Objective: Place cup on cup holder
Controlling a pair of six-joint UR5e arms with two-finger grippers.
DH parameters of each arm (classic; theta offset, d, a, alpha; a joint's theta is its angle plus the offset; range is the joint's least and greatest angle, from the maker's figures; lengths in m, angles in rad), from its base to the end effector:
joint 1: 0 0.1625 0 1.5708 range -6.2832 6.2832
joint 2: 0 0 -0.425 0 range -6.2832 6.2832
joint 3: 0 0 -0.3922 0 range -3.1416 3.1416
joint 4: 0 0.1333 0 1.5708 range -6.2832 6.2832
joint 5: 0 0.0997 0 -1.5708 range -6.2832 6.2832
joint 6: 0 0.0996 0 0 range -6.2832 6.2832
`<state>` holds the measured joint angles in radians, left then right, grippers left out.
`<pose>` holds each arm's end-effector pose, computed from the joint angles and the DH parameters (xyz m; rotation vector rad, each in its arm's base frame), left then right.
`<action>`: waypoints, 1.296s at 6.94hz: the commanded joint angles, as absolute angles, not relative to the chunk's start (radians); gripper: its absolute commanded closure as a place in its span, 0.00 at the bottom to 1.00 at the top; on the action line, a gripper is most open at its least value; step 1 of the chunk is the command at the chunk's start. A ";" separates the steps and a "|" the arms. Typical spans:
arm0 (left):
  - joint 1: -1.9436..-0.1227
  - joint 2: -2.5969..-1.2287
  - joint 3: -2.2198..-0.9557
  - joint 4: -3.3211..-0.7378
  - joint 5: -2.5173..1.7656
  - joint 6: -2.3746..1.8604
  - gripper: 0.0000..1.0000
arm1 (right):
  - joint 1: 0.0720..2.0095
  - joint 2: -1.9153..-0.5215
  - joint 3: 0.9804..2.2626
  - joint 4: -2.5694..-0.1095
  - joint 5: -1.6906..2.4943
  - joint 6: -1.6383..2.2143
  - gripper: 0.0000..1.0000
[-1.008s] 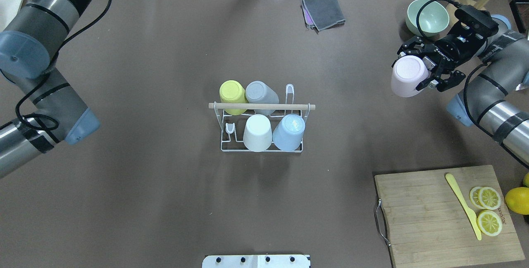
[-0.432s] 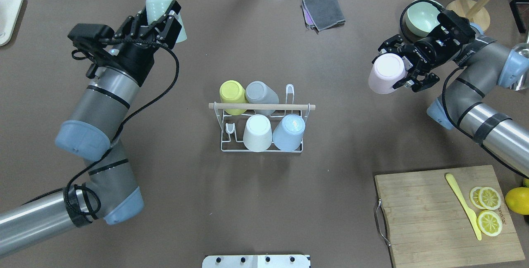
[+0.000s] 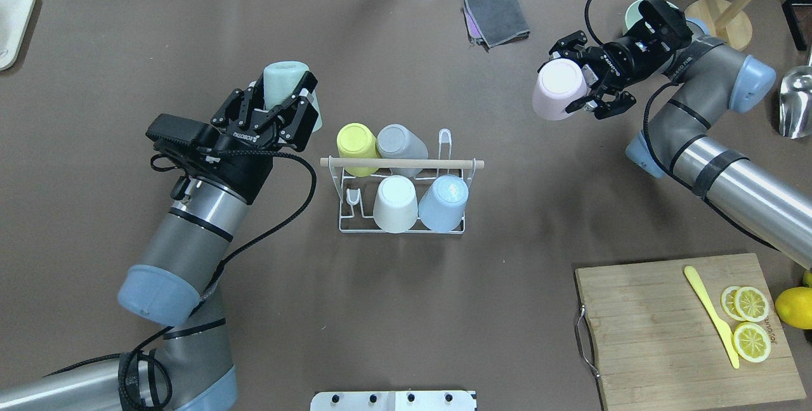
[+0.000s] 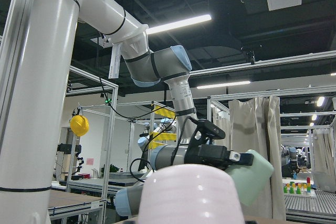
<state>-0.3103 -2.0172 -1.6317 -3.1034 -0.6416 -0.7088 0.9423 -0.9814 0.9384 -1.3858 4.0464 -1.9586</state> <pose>0.4438 -0.3661 0.2394 1.4573 1.1930 -0.5669 -0.3627 -0.6211 0.4410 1.8557 -2.2501 -1.0267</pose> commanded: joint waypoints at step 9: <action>-0.181 -2.123 -1.517 -3.108 -0.540 -0.637 1.00 | 0.795 -0.792 0.867 -1.542 4.042 -2.080 0.65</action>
